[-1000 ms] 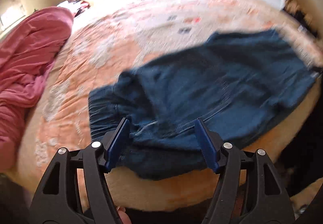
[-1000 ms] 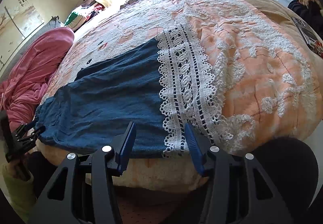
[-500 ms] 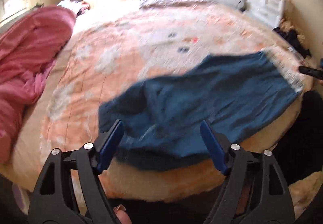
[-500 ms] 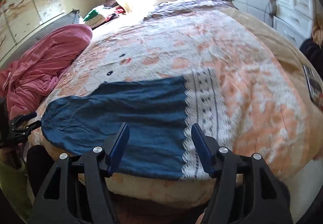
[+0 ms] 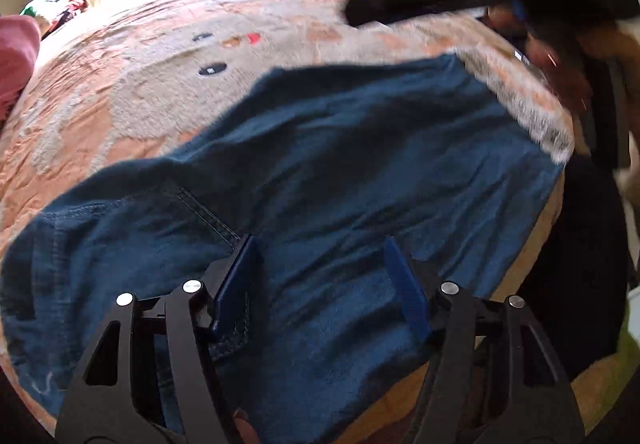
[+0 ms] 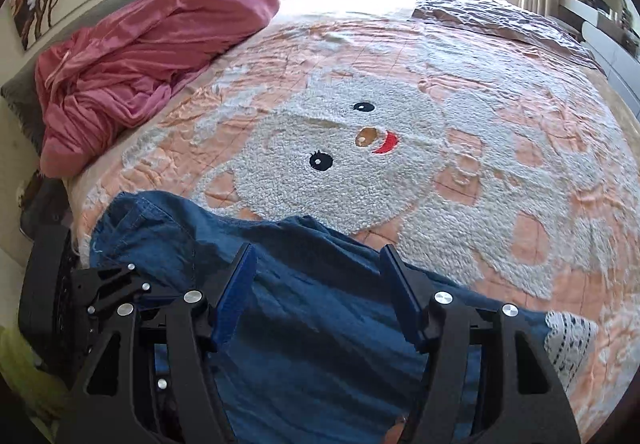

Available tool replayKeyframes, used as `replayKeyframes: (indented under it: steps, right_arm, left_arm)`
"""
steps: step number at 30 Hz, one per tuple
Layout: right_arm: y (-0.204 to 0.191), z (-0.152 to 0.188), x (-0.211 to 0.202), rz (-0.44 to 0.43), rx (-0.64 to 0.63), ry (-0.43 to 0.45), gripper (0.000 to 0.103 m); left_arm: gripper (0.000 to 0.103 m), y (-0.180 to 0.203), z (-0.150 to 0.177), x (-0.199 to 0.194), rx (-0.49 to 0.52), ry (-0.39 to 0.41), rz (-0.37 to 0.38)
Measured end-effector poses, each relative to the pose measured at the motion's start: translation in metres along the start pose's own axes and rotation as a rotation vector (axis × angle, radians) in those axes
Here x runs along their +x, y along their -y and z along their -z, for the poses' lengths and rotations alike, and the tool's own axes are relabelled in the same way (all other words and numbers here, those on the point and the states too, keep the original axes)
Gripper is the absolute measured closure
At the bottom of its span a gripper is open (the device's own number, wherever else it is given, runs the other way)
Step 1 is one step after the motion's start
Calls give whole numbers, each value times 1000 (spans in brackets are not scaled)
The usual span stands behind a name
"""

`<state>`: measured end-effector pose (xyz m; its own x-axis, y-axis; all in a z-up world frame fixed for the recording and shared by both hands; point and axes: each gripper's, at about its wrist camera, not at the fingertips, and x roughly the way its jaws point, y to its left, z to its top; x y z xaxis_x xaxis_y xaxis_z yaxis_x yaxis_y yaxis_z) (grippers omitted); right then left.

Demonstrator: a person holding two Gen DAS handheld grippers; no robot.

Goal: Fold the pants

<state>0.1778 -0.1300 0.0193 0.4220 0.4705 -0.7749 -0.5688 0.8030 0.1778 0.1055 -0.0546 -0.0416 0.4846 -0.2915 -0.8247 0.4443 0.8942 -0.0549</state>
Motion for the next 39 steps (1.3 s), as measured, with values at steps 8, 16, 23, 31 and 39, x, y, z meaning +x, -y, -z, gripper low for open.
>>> replayKeyframes:
  steps: [8, 16, 23, 31, 39]
  right_arm:
    - [-11, -21, 73, 28, -138, -164, 43]
    - [-17, -19, 88, 19, -122, -128, 97]
    - [-15, -16, 102, 63, -88, -97, 82]
    - [74, 24, -27, 28, 226, 176, 48]
    - [158, 86, -82, 176, 389, 179, 44]
  left_arm:
    - [45, 1, 3, -2, 21, 10, 1]
    - [45, 1, 4, -1, 22, 18, 3]
    - [43, -3, 8, -5, 8, 24, 19]
    - [39, -10, 4, -20, 1, 73, 98]
    - [38, -9, -47, -41, -49, 144, 160]
